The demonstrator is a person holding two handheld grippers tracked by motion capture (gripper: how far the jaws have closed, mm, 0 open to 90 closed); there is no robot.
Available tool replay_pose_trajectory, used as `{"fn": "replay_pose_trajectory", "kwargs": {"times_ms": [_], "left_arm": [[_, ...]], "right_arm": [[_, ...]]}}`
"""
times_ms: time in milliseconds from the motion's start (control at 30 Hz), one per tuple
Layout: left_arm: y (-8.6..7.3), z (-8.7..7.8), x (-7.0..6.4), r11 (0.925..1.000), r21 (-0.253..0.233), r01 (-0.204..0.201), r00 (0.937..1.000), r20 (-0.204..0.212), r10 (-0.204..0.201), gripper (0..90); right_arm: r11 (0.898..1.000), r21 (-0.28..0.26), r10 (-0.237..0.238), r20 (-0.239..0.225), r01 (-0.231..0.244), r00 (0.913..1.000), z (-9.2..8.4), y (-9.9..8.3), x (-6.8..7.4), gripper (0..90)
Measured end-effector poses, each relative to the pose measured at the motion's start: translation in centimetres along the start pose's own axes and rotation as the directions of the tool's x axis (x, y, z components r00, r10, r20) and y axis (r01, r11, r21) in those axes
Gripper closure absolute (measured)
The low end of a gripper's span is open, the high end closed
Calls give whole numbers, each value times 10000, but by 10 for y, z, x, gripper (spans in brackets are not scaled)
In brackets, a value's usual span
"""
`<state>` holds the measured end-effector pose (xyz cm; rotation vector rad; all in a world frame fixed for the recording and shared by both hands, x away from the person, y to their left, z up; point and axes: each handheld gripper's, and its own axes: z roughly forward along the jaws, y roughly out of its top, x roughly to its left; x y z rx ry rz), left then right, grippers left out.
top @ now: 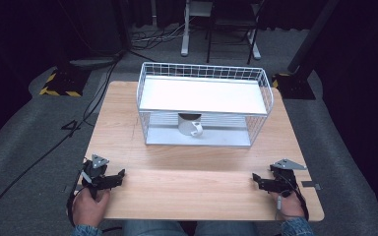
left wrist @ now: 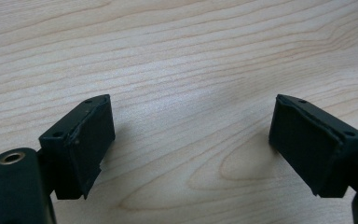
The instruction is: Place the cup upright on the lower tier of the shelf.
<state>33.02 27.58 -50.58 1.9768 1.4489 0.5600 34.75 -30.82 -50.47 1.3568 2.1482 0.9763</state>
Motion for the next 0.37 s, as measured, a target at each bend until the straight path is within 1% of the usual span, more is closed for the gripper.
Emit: {"fn": "replay_pose_trajectory", "kwargs": {"times_ms": [100,200,300,367], "left_arm": [[0,0,0,10000,-5,-6,10000,1,6,145],[0,0,0,10000,0,0,10000,1,0,145],[0,0,0,10000,-5,-8,10000,1,8,145],[0,0,0,10000,-5,-6,10000,0,6,145]], "right_arm": [[9995,95,-288,150,287,9995,2,1,3,149],[9996,141,-263,242,259,9994,3,1,5,129],[9997,207,-129,369,121,9992,3,2,5,94],[9997,242,-78,443,67,9990,4,2,5,87]]}}
